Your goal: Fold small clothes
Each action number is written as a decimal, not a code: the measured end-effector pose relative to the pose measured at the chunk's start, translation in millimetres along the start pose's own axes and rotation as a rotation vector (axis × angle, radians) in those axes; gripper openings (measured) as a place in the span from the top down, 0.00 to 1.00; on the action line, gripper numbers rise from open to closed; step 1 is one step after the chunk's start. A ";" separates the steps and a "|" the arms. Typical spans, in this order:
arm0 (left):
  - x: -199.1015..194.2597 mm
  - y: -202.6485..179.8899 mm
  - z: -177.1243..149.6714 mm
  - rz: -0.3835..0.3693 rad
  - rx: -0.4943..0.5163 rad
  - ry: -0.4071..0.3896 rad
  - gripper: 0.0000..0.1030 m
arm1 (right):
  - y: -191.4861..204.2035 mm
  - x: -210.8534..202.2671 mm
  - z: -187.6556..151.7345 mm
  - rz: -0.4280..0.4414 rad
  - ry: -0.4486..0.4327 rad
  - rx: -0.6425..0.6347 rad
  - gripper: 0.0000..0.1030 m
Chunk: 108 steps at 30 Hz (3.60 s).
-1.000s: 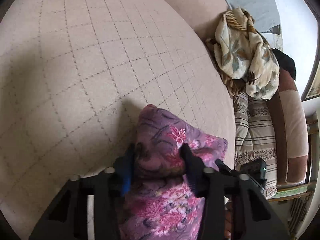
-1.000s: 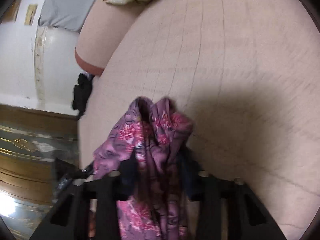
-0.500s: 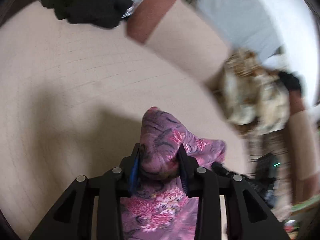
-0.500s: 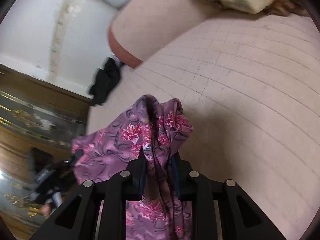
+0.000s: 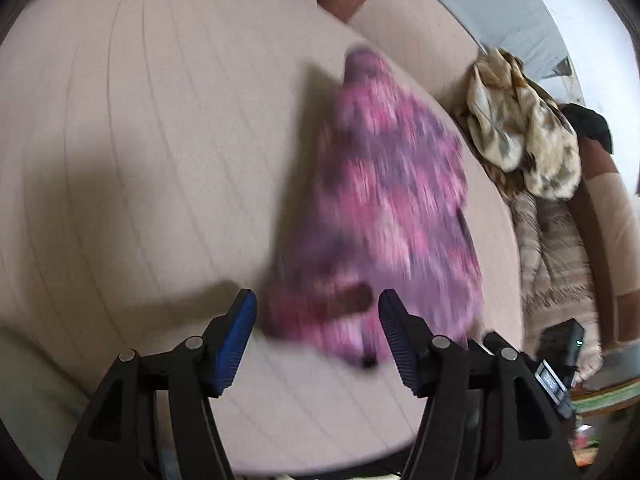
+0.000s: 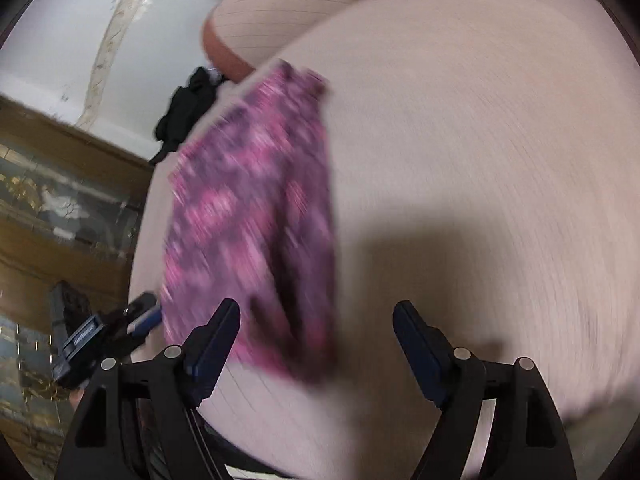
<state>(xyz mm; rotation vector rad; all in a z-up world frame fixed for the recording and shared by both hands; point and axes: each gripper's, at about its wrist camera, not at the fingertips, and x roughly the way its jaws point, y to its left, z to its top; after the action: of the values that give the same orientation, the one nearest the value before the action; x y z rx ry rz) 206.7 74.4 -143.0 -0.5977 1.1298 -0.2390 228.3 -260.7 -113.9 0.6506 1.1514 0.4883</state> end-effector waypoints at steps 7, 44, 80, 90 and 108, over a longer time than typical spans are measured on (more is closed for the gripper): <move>-25.7 -8.9 -3.1 -0.008 -0.006 -0.123 0.39 | 27.8 -18.5 9.2 0.035 -0.064 -0.033 0.25; 16.3 -0.9 21.4 -0.037 0.033 0.042 0.93 | 37.1 52.8 -1.1 -0.093 0.169 -0.121 0.84; -69.7 -8.6 -68.3 0.224 0.206 -0.218 0.41 | 5.3 -11.6 -60.7 -0.080 -0.055 0.015 0.31; -69.2 -20.7 -73.4 0.222 0.262 -0.235 0.39 | 14.3 -25.0 -61.1 -0.073 -0.111 -0.034 0.20; -23.0 -20.2 35.6 0.074 0.135 -0.115 0.33 | 43.2 -4.5 23.4 0.061 -0.047 -0.103 0.20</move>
<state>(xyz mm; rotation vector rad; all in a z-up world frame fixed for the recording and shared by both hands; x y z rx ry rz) 231.3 80.3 -103.5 -0.4434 1.0139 -0.2132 247.7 -237.6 -74.8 0.6064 1.0575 0.5772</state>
